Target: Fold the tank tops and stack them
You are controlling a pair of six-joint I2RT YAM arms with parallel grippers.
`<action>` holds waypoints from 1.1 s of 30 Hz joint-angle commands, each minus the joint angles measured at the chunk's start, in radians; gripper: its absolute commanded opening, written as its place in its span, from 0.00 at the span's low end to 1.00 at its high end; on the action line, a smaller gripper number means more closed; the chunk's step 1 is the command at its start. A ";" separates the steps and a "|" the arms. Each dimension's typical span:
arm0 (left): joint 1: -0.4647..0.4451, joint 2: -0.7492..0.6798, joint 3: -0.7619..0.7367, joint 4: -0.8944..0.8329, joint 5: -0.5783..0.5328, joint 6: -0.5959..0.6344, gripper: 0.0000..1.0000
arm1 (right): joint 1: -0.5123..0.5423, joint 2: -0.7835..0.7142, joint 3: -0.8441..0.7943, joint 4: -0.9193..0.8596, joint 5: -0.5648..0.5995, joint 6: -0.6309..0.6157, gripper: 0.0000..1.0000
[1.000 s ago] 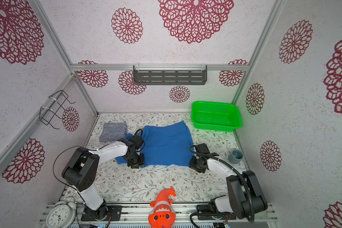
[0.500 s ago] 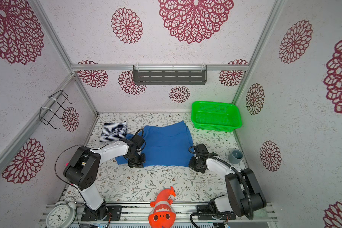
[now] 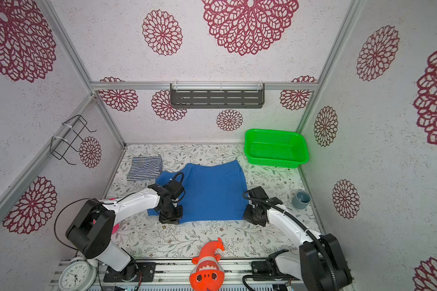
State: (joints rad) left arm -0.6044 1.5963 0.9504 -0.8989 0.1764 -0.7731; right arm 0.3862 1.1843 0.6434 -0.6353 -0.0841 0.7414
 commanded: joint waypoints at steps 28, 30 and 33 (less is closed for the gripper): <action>0.157 0.312 0.577 -0.351 -0.171 0.442 0.00 | -0.132 0.382 0.479 -0.183 0.107 -0.363 0.00; 0.168 0.348 0.622 -0.353 -0.170 0.463 0.00 | -0.139 0.426 0.512 -0.169 0.113 -0.375 0.00; 0.187 0.422 0.676 -0.351 -0.166 0.493 0.00 | -0.151 0.489 0.562 -0.151 0.120 -0.391 0.00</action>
State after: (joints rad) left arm -0.4419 1.9682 1.5848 -1.2243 0.0372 -0.3485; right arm 0.2569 1.6436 1.1542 -0.7910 -0.0219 0.3923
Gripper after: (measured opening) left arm 0.050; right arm 0.042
